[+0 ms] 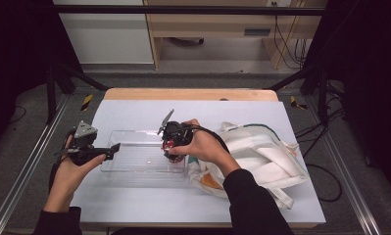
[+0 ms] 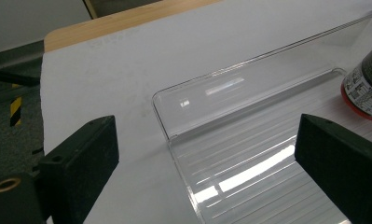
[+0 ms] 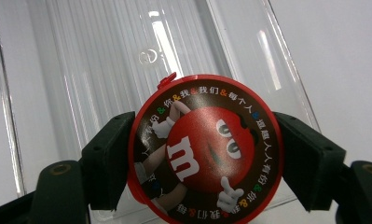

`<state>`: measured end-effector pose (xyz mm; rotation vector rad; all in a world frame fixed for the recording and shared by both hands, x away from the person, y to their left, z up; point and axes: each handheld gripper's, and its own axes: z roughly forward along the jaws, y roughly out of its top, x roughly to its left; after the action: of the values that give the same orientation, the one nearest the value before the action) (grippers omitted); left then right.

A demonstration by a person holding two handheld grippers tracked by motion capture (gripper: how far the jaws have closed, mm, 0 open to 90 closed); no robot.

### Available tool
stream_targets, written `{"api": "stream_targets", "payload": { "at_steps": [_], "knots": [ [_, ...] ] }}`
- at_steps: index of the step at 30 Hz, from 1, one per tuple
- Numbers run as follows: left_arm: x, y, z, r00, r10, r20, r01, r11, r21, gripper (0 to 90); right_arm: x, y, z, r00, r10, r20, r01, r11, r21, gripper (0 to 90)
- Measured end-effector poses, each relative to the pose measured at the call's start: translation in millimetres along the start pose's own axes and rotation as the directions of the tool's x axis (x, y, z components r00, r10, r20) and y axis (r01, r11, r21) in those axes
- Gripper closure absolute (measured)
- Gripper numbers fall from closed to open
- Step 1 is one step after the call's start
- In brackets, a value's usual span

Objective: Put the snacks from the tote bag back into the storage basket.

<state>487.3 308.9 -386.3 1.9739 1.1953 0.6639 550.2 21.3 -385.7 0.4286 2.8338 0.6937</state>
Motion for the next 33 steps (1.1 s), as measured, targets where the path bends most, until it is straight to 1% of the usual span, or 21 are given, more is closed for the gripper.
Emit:
{"api": "stream_targets", "payload": {
  "at_steps": [5,11,12,13,15,16,17,19,23,27,31,33],
  "knots": [
    [0.2,0.1,-0.3,1.0000,-0.001,0.001,0.001,1.0000,-0.002,6.0,-0.3,-2.2,3.1,1.0000,0.009,-0.002,-0.009,1.000,0.007,26.2],
    [0.4,0.1,-0.2,1.0000,0.002,-0.001,-0.002,1.0000,-0.001,6.0,-1.8,-5.8,6.9,1.0000,0.001,-0.004,-0.001,1.000,0.009,26.2],
    [0.2,0.0,0.1,1.0000,0.000,0.001,0.000,1.0000,0.000,6.0,-1.4,-6.0,7.0,0.9999,0.011,-0.006,-0.011,1.000,0.013,26.2],
    [0.1,0.0,0.3,1.0000,0.000,0.002,0.000,1.0000,0.001,6.0,-1.3,-6.4,7.6,0.9999,0.011,-0.008,-0.011,1.000,0.013,26.2],
    [0.1,-0.1,0.6,1.0000,0.004,0.002,-0.004,1.0000,0.006,6.0,-0.8,-6.6,8.6,0.9999,0.009,-0.009,-0.009,1.000,0.018,26.2],
    [0.1,-0.3,0.8,1.0000,0.003,0.003,-0.003,1.0000,0.005,6.0,-1.1,-7.0,9.3,0.9999,0.000,-0.011,0.000,1.000,0.018,26.2],
    [0.0,-0.4,1.0,1.0000,0.002,0.002,-0.002,1.0000,0.006,6.0,-0.1,-7.0,10.0,0.9999,0.011,-0.011,-0.010,1.000,0.021,26.2],
    [-0.1,-0.7,1.4,1.0000,-0.001,0.002,0.001,1.0000,0.004,6.0,-0.5,-7.7,12.1,0.9999,-0.008,-0.014,0.009,1.000,0.023,26.2],
    [0.5,-0.6,0.9,1.0000,0.001,0.003,-0.001,1.0000,0.006,6.0,1.0,-7.2,14.0,0.9999,0.000,-0.016,0.000,0.999,0.037,26.2],
    [0.2,-0.7,1.3,1.0000,0.000,0.003,0.000,1.0000,0.004,6.0,-0.1,-7.7,14.0,0.9998,-0.011,-0.016,0.011,0.999,0.034,26.2],
    [0.1,-0.8,1.4,1.0000,0.000,0.003,0.000,1.0000,0.006,6.0,0.3,-7.5,13.9,0.9999,-0.006,-0.012,0.007,0.999,0.037,26.1],
    [0.2,-0.7,1.4,1.0000,0.000,0.003,0.000,1.0000,0.006,6.0,0.5,-7.4,14.0,0.9999,0.005,-0.009,-0.005,0.999,0.035,26.0]
  ]
}}
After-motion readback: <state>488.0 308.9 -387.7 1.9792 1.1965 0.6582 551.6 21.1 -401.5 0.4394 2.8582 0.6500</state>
